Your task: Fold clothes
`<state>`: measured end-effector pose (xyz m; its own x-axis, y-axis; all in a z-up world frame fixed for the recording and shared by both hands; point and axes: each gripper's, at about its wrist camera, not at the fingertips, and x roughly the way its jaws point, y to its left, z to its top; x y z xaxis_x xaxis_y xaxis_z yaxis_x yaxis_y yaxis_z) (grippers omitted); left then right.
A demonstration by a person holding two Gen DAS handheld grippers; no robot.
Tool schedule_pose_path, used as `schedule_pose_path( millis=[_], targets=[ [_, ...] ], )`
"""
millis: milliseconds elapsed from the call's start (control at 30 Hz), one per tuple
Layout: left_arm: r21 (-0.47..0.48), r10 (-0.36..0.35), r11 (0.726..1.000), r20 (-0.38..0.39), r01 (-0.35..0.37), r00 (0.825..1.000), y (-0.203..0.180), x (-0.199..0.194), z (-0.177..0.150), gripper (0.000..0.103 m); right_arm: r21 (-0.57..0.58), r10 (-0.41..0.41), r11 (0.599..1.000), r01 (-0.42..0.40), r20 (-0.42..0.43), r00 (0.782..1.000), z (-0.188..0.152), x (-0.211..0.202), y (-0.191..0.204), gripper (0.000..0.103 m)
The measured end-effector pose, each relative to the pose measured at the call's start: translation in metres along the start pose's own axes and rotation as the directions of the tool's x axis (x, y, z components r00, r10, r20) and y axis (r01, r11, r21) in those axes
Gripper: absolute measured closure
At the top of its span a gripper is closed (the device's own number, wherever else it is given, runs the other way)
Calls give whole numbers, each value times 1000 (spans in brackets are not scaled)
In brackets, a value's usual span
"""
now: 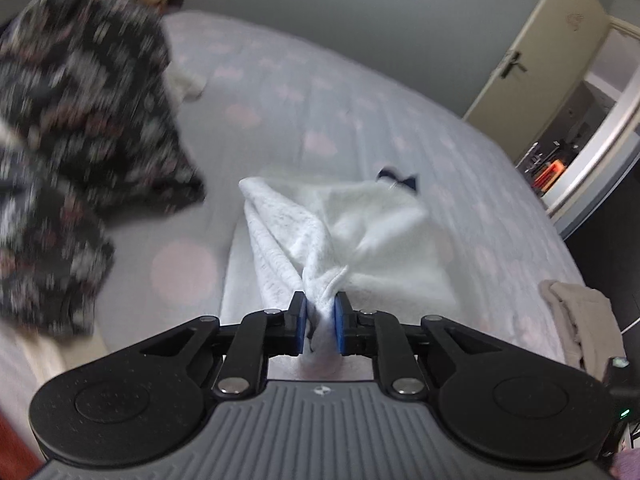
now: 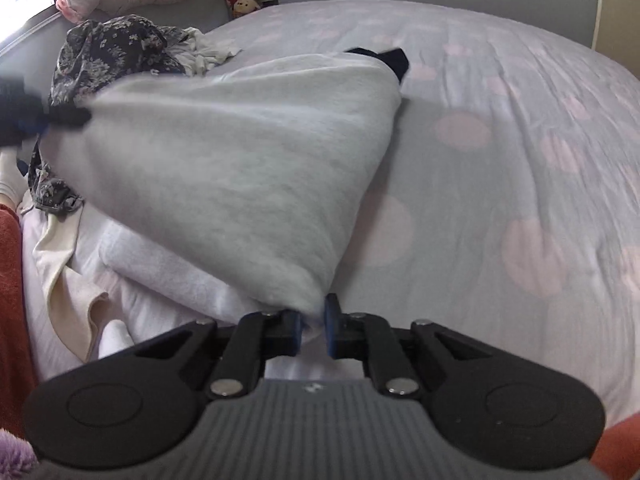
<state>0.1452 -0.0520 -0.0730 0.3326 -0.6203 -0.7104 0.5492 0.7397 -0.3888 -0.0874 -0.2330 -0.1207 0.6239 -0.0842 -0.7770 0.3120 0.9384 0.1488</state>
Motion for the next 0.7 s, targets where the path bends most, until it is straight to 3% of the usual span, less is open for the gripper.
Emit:
schedule_pose_path(
  millis=[200,467,633,700],
  targets=[
    [-78,41,996,-71,-46,997,37,30,-27,91,1,35,999,-35,-38,999,-4,5,0,95],
    [-30,86,996,-77,-89,993,39,44,-37,87,44,58,998,-54,-87,994,-9,3,-13,97],
    [-69,74,994,-87,-80,993,42,31,-32,64,80,67,995,-57,-117,991,-11,0,-23,95],
    [-63,63,996,-82,-68,995,40,21,-26,59,109,51,993,-38,-120,991,-9,-5,-31,92]
  ],
)
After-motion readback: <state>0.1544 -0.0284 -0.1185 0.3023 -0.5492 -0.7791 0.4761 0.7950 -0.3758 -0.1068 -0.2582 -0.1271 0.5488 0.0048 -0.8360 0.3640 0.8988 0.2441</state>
